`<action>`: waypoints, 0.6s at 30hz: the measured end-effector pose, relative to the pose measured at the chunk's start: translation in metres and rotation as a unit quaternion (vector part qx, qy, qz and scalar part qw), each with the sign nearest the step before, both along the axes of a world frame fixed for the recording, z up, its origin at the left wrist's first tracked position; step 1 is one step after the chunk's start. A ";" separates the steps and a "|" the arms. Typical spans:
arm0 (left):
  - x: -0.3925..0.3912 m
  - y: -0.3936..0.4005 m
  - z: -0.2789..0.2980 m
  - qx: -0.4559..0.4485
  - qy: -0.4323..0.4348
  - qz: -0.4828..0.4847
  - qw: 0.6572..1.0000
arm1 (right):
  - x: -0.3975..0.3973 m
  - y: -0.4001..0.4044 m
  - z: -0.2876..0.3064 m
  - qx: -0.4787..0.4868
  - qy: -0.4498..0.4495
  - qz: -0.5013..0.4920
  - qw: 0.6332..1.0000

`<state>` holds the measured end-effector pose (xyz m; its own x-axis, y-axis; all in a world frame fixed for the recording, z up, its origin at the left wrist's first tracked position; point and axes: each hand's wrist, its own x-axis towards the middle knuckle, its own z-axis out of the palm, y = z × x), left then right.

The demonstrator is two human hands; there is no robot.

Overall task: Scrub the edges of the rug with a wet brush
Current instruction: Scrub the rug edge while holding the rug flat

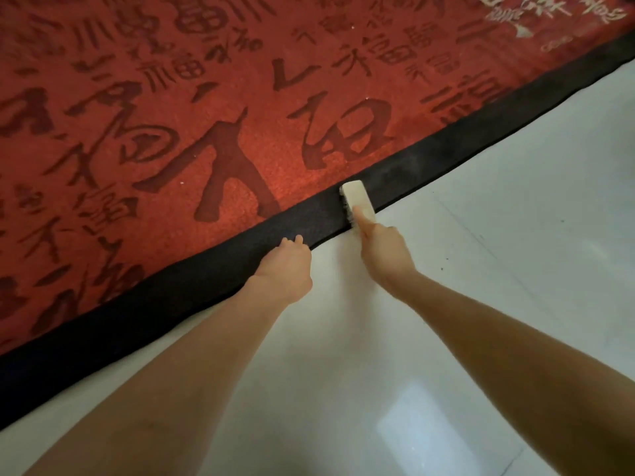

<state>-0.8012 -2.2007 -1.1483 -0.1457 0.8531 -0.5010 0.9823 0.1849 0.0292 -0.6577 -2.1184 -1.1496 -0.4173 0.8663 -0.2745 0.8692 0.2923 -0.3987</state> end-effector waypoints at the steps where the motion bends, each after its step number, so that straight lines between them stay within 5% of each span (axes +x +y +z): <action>1: -0.001 -0.003 0.000 -0.002 -0.002 0.000 1.000 | -0.007 -0.024 -0.002 -0.008 0.012 0.041 0.999; 4: -0.006 -0.007 -0.001 0.014 0.000 -0.005 1.000 | -0.001 -0.029 -0.009 0.007 -0.011 0.157 0.988; 9: -0.020 -0.026 -0.002 0.007 -0.016 0.064 0.998 | -0.011 -0.001 0.002 0.043 -0.028 -0.019 0.999; 15: -0.035 -0.044 -0.007 0.038 0.000 0.059 0.998 | -0.016 -0.049 -0.013 0.007 -0.054 0.187 0.981; 18: -0.039 -0.055 -0.006 -0.008 -0.007 0.059 0.998 | -0.012 -0.014 -0.004 0.044 -0.095 0.055 0.993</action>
<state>-0.8406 -2.2553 -1.1538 -0.2365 0.8221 -0.5179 0.9534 0.2992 0.0397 -0.6698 -2.1319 -1.1539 -0.4576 0.8428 -0.2833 0.8877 0.4152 -0.1989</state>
